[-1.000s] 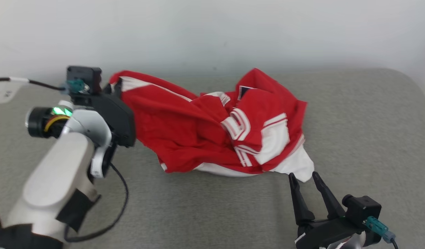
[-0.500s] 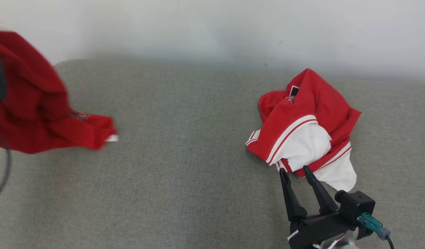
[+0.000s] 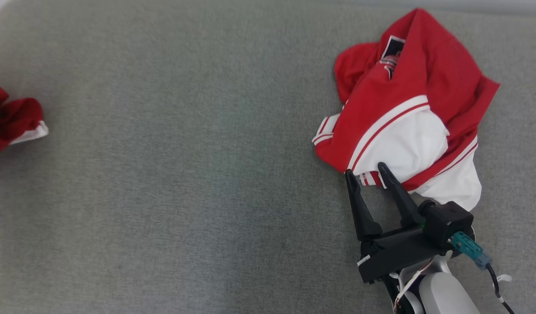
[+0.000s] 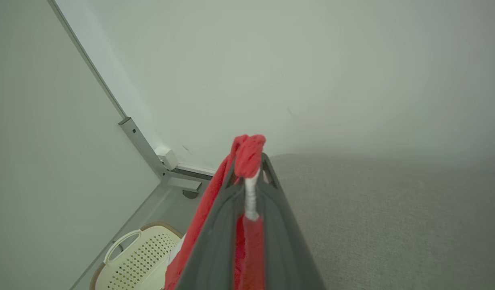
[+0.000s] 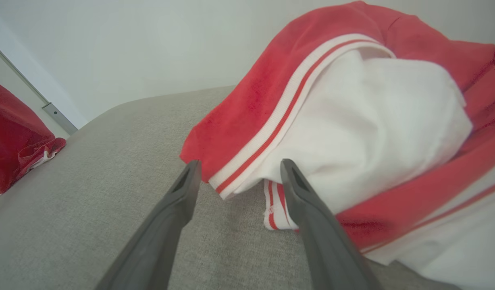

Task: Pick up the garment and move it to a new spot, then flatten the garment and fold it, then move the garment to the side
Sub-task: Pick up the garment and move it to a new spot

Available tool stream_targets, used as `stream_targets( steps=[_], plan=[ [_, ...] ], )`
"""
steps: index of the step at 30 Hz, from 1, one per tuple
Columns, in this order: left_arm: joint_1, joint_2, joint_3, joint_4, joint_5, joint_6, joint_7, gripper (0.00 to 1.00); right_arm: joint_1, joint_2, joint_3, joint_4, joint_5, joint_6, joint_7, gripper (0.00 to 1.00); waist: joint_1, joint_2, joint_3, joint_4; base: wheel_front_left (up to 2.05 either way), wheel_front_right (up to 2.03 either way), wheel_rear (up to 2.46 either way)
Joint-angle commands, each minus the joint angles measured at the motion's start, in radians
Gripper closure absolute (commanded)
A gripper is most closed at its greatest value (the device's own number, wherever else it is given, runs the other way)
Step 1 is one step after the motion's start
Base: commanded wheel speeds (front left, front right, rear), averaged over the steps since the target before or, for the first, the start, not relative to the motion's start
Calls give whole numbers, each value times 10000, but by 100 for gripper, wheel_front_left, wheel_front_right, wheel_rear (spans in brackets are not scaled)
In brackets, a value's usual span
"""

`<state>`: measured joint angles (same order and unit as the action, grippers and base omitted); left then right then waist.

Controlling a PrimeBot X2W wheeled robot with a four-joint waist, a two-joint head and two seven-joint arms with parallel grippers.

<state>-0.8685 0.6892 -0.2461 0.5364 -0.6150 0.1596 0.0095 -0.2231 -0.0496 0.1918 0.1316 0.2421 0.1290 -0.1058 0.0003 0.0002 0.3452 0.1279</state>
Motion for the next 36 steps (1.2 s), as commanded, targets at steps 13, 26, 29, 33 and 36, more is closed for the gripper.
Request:
stream_targets(
  steps=[13, 26, 29, 33, 36],
  plan=[
    [447, -1458, -327, 1909, -122, 247, -1055, 0, 14, -12, 25, -125, -82, 24, 157, 0, -3, -2, 455, -415, 0, 0, 0],
    [2334, -1883, -527, -208, 497, 447, -2709, 0, 942, -12, -326, 631, 517, 24, -405, 0, -3, -2, -2269, -484, 0, 0, 0],
    [3232, -2215, -628, -1283, 715, 652, -2744, 0, 1269, -9, -651, 636, 419, 24, -372, 0, -3, -2, -2751, -585, 0, 0, 0],
    [4535, -2760, -768, -2748, 973, 755, -2750, 0, 1672, -8, -1036, 593, 198, 24, -256, 0, -3, -2, -3372, -810, 0, 0, 0],
    [5472, -3282, -849, -3528, 1064, 631, -2754, 0, 1892, -11, -1290, 457, 44, 24, -132, 0, -3, -2, -3649, -1006, 0, 0, 0]
  ],
)
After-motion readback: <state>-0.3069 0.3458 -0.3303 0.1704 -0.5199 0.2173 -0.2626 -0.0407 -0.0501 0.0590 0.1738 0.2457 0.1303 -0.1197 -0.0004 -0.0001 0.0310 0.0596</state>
